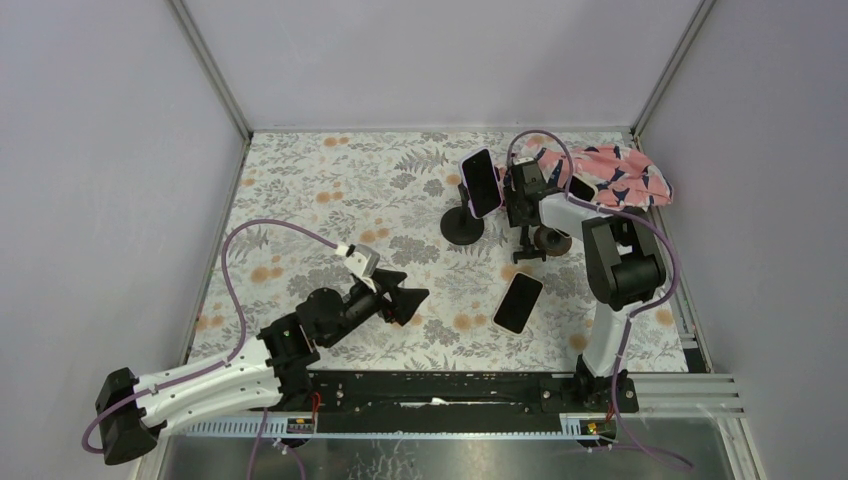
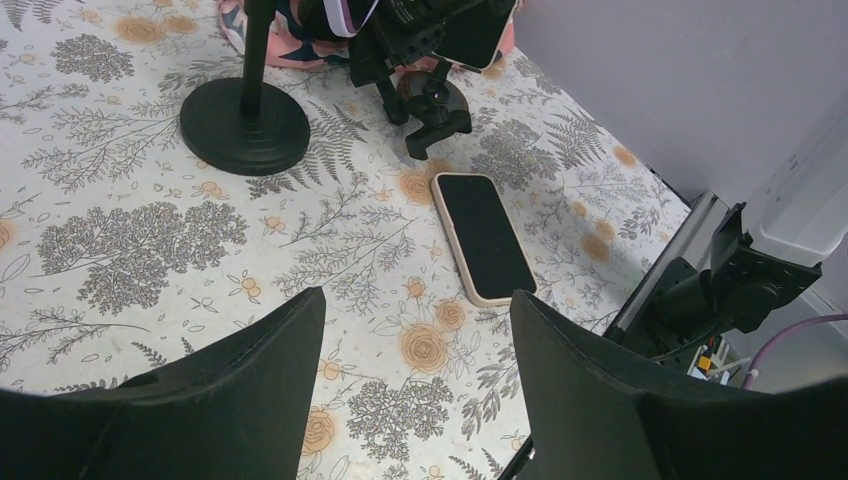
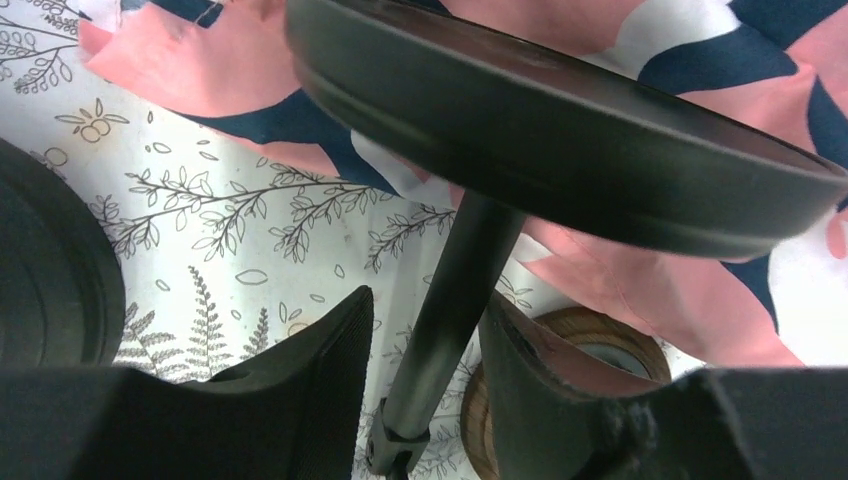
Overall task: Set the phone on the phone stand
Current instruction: Pick up the phone stand at the center of the board.
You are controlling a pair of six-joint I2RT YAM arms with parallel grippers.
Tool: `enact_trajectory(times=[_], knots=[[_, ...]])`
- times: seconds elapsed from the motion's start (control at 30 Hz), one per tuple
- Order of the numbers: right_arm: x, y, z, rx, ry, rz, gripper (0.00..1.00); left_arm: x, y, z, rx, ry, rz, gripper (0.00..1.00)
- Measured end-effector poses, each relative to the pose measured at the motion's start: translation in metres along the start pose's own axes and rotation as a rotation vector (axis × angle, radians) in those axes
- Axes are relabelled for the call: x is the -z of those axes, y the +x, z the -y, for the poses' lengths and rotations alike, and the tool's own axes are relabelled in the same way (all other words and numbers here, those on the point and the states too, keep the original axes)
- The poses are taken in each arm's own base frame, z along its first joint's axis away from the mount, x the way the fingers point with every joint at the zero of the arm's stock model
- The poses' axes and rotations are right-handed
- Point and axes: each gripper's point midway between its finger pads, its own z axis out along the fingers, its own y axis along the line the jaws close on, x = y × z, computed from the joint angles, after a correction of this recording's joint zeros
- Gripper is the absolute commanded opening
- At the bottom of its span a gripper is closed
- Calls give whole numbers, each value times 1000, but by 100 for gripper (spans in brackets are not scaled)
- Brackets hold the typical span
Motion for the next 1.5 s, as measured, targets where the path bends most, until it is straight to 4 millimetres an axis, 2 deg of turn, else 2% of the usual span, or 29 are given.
enact_trajectory(times=[0.17,0.27,0.37,0.5,0.6,0.67,0.7,0.87,1.1,1.2,1.33,1.4,1.5], knots=[[-7,5,0,-11,5,-22,21,0,2,-1,-2,-4,-7,75],[-7,5,1,-19,8,-21,9,1,3,-2,-3,-6,-14,75],[-6,4,1,-21,-1,-18,1,1,7,-3,-7,-12,-28,76],[8,5,1,-13,-30,-10,0,3,11,-5,-10,-18,-44,77],[33,-10,3,-11,-61,40,0,4,7,-4,-4,-13,-33,77],[52,-27,5,-16,-76,97,0,5,5,-3,1,-8,-24,79],[70,-42,9,-22,-81,149,0,6,2,-1,4,-4,-18,81],[117,-80,20,-31,-85,286,0,7,-10,7,15,26,5,98],[171,-110,40,38,-51,377,0,12,-31,19,26,69,50,99],[197,-120,41,143,-84,403,0,16,-40,22,42,80,75,99],[250,-125,30,398,-221,462,0,22,-56,30,80,102,112,99],[274,-120,21,534,-303,488,0,26,-68,37,90,127,127,99],[306,-97,2,804,-461,494,0,32,-86,49,90,168,145,98]])
